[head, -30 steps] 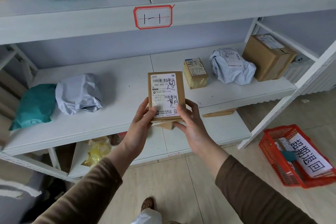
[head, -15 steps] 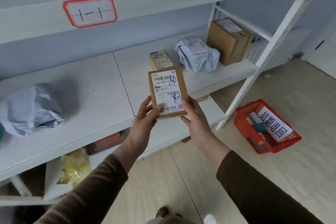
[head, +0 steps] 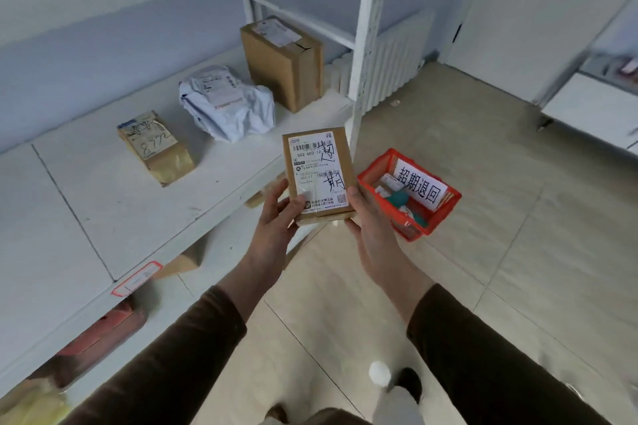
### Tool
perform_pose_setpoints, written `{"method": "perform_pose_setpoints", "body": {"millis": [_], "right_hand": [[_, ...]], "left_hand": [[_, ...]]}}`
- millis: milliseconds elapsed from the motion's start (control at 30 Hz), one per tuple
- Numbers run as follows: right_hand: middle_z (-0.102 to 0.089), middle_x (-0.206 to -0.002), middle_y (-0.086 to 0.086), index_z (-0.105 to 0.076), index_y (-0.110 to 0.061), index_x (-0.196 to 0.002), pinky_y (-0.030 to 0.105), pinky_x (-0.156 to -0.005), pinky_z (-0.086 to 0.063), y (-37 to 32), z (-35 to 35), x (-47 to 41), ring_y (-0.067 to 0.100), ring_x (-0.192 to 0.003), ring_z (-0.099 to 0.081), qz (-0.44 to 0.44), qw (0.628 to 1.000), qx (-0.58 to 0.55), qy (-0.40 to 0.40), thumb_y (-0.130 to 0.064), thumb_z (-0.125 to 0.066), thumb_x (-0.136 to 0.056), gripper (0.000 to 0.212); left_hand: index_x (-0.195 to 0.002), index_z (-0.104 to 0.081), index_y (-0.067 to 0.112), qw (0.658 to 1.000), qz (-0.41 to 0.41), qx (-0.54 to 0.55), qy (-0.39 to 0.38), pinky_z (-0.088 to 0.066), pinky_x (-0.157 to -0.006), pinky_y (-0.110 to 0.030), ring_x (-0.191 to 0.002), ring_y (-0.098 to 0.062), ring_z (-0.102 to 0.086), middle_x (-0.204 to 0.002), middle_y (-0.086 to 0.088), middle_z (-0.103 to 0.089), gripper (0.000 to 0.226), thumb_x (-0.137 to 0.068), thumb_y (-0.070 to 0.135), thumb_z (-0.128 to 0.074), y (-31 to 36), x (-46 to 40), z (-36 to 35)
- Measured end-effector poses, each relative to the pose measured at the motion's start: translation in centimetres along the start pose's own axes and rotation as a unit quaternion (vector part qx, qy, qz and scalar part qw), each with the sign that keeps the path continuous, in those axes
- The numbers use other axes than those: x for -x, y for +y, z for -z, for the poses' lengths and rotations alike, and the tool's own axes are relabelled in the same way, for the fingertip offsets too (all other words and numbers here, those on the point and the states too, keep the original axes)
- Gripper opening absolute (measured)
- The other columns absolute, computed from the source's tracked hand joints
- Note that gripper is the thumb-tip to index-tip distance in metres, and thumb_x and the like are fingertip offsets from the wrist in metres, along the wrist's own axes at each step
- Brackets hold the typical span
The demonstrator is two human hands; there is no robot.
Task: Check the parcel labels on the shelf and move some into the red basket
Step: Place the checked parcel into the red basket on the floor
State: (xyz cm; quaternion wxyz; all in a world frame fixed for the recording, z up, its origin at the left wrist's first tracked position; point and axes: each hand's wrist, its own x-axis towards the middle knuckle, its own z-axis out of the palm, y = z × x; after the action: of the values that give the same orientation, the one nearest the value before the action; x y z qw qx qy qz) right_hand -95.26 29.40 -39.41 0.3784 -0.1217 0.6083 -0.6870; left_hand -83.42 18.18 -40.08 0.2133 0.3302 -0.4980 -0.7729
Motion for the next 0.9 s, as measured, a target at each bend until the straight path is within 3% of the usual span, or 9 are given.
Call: {"method": "perform_pose_setpoints", "body": {"millis": [67,133,233,333,467,600,733,800,900], "right_hand": [[-0.077,-0.108,-0.020,-0.060,-0.037,-0.127,0.025,-0.093,-0.047,-0.9,4.7,-1.3,-0.007,-0.100,-0.070,-0.003,1.000,-0.017,0.024,-0.032,-0.050,-0.107,0.023],[-0.077,-0.106,-0.022,-0.061,-0.041,-0.119,0.031,-0.101,-0.046,-1.5,8.0,-2.3,-0.003,-0.106,-0.069,-0.015,0.998,-0.028,0.045,-0.030,-0.050,-0.107,0.019],[-0.074,-0.117,-0.016,-0.056,-0.036,-0.133,0.043,-0.117,-0.039,-2.9,15.9,-4.5,0.007,-0.118,-0.063,-0.025,0.997,-0.034,0.067,-0.032,-0.052,-0.107,0.027],[-0.072,-0.122,-0.008,-0.054,-0.026,-0.140,0.048,-0.117,-0.042,-4.1,22.5,-6.5,0.012,-0.117,-0.065,-0.042,0.994,-0.050,0.090,-0.030,-0.056,-0.105,0.035],[-0.071,-0.127,-0.005,-0.054,-0.024,-0.140,0.052,-0.120,-0.037,-4.8,28.9,-9.9,0.017,-0.124,-0.062,-0.074,0.990,-0.060,0.102,-0.028,-0.058,-0.104,0.037],[-0.072,-0.124,-0.003,-0.054,-0.021,-0.138,0.050,-0.118,-0.039,-5.5,32.8,-14.8,0.017,-0.122,-0.063,-0.100,0.989,-0.053,0.091,-0.025,-0.057,-0.104,0.035],[-0.071,-0.122,0.003,-0.055,-0.016,-0.137,0.028,-0.089,-0.053,-6.7,35.9,-20.3,0.014,-0.110,-0.066,-0.120,0.987,-0.035,0.097,-0.020,-0.056,-0.103,0.033],[-0.071,-0.120,0.002,-0.058,-0.018,-0.133,0.031,-0.093,-0.053,-7.5,37.6,-23.3,0.016,-0.113,-0.065,-0.133,0.985,-0.019,0.107,-0.019,-0.057,-0.102,0.031],[-0.071,-0.122,0.003,-0.059,-0.024,-0.124,0.038,-0.106,-0.050,-8.9,40.3,-27.2,0.015,-0.112,-0.065,-0.145,0.984,0.028,0.102,-0.021,-0.056,-0.103,0.021]], "left_hand": [[-0.148,-0.051,0.029,1.000,0.003,-0.001,-0.012,-0.048,-0.107,-0.036,-0.114,-0.014,-0.070,-0.129,-0.003,-0.073,0.049,-0.101,0.025,-0.063,-1.5,-2.2,-4.9],[-0.149,-0.050,0.031,1.000,0.010,-0.006,-0.023,-0.050,-0.101,-0.032,-0.113,-0.013,-0.070,-0.130,-0.004,-0.073,0.049,-0.102,0.024,-0.062,-2.6,-3.7,-8.3],[-0.149,-0.050,0.030,0.999,0.030,-0.012,-0.027,-0.049,-0.095,-0.029,-0.111,-0.011,-0.070,-0.129,-0.002,-0.073,0.048,-0.103,0.023,-0.061,-5.3,-6.1,-16.0],[-0.149,-0.051,0.029,0.998,0.050,-0.013,-0.033,-0.049,-0.095,-0.028,-0.118,-0.016,-0.068,-0.131,-0.001,-0.073,0.047,-0.103,0.021,-0.060,-7.7,-8.0,-22.2],[-0.139,-0.053,0.040,0.997,0.075,-0.019,-0.027,-0.051,-0.085,-0.019,-0.108,-0.006,-0.071,-0.120,0.006,-0.076,0.040,-0.103,0.022,-0.060,-9.6,-10.8,-28.0],[-0.137,-0.051,0.043,0.994,0.103,-0.028,-0.019,-0.046,-0.091,-0.025,-0.117,-0.011,-0.066,-0.126,0.002,-0.073,0.040,-0.103,0.024,-0.062,-10.8,-15.4,-31.1],[-0.142,-0.050,0.040,0.992,0.115,-0.034,-0.024,-0.045,-0.098,-0.029,-0.124,-0.017,-0.064,-0.133,-0.003,-0.070,0.046,-0.102,0.024,-0.064,-11.8,-21.2,-33.7],[-0.143,-0.049,0.041,0.991,0.128,-0.033,-0.031,-0.045,-0.100,-0.032,-0.127,-0.018,-0.062,-0.136,-0.003,-0.069,0.050,-0.100,0.024,-0.067,-12.4,-24.3,-35.2],[-0.141,-0.049,0.042,0.988,0.148,-0.026,-0.031,-0.049,-0.087,-0.027,-0.125,-0.018,-0.063,-0.138,-0.003,-0.068,0.050,-0.099,0.023,-0.067,-13.1,-28.4,-37.7]]}}
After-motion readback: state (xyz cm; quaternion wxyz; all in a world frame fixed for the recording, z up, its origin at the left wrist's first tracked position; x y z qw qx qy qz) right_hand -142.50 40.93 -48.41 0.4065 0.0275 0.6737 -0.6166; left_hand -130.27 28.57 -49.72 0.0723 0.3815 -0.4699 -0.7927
